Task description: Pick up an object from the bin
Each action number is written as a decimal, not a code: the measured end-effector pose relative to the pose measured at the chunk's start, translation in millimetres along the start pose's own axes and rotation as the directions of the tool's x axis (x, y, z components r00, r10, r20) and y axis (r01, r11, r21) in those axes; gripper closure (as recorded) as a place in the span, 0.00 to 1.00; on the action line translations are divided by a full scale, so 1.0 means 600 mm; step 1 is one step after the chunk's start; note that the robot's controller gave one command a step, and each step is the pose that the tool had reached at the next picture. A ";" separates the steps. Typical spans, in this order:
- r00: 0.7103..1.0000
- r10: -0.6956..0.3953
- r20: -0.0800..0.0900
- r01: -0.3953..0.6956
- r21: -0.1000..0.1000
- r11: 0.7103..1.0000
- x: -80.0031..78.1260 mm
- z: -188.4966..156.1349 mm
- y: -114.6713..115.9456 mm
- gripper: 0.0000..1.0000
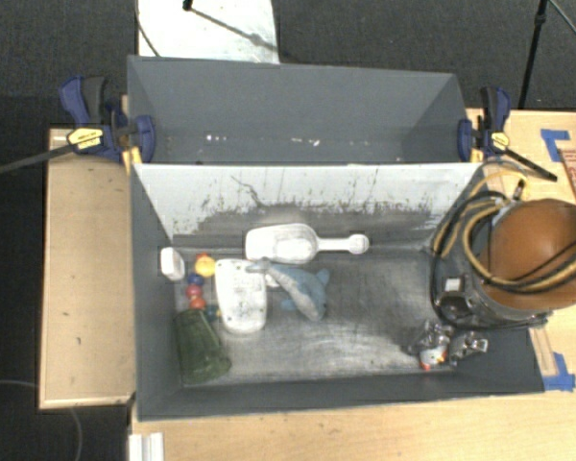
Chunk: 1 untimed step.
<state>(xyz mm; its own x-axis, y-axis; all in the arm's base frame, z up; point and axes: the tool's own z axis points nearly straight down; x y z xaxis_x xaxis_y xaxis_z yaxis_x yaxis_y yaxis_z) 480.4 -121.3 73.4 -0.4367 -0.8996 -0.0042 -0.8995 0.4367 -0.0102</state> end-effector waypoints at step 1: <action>1.000 0.000 0.000 0.000 0.000 1.000 0.000 0.000 0.000 1.00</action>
Offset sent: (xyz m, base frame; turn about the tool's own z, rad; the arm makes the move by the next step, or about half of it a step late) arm 0.0001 -0.0001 0.0057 0.0000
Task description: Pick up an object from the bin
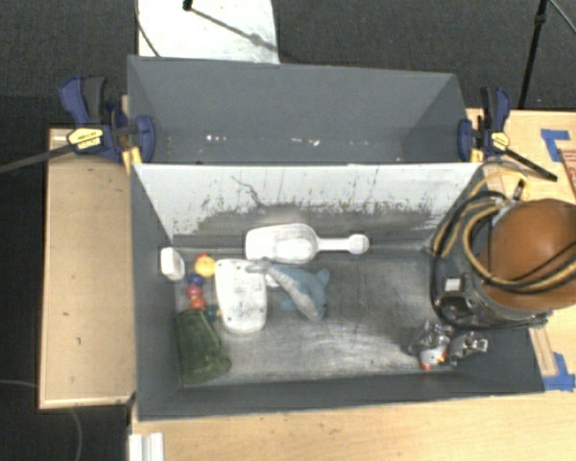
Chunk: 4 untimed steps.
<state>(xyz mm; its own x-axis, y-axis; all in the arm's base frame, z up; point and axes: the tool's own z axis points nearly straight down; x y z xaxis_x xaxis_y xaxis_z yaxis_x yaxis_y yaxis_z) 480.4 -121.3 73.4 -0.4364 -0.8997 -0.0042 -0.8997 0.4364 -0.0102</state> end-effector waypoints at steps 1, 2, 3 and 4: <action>1.000 0.000 0.000 0.000 -0.001 1.000 0.000 -0.001 0.000 1.00; 1.000 0.001 -0.002 -0.001 -0.010 1.000 0.000 -0.008 0.003 1.00; 1.000 0.004 -0.003 -0.004 -0.012 1.000 0.000 -0.028 0.003 1.00; 1.000 0.004 -0.003 -0.004 -0.014 1.000 -0.001 -0.051 0.004 1.00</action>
Offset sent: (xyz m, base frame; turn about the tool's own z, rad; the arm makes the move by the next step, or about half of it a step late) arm 0.0000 -0.0001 0.0399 0.0000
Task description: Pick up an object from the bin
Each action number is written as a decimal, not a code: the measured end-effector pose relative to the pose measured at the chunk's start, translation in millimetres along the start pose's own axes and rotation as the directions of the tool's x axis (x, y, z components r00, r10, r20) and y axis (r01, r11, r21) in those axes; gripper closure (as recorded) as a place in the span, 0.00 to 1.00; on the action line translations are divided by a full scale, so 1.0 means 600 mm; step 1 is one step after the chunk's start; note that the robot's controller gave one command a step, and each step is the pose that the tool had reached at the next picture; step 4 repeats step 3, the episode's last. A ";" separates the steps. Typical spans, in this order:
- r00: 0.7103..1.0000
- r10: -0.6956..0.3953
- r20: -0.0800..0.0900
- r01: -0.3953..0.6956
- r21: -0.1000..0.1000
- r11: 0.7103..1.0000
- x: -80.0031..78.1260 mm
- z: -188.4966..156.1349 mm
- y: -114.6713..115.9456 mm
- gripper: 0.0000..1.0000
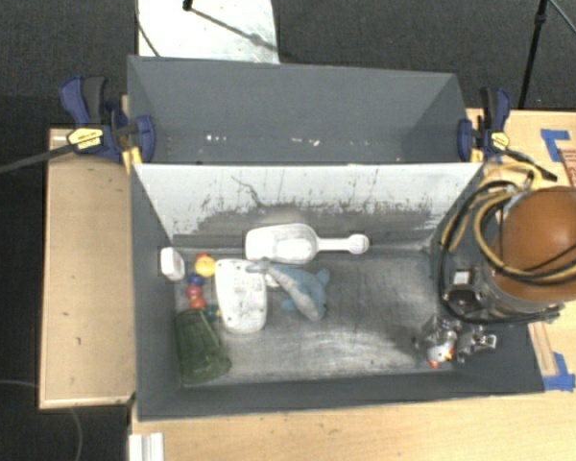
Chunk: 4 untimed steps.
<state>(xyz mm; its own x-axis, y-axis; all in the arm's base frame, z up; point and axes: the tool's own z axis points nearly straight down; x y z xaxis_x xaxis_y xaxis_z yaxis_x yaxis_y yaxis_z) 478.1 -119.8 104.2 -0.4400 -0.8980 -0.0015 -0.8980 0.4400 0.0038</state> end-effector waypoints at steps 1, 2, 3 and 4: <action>1.000 0.001 0.000 -0.001 0.002 1.000 0.000 -0.026 0.000 1.00; 1.000 0.002 0.001 -0.002 0.004 1.000 0.000 -0.049 -0.001 1.00; 1.000 0.004 0.001 -0.004 0.007 1.000 -0.001 -0.063 -0.002 1.00; 1.000 0.004 0.001 -0.004 0.007 1.000 -0.001 -0.063 -0.002 1.00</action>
Offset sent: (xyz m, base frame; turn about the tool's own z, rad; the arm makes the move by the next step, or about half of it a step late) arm -0.0001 0.0001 0.0081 0.0000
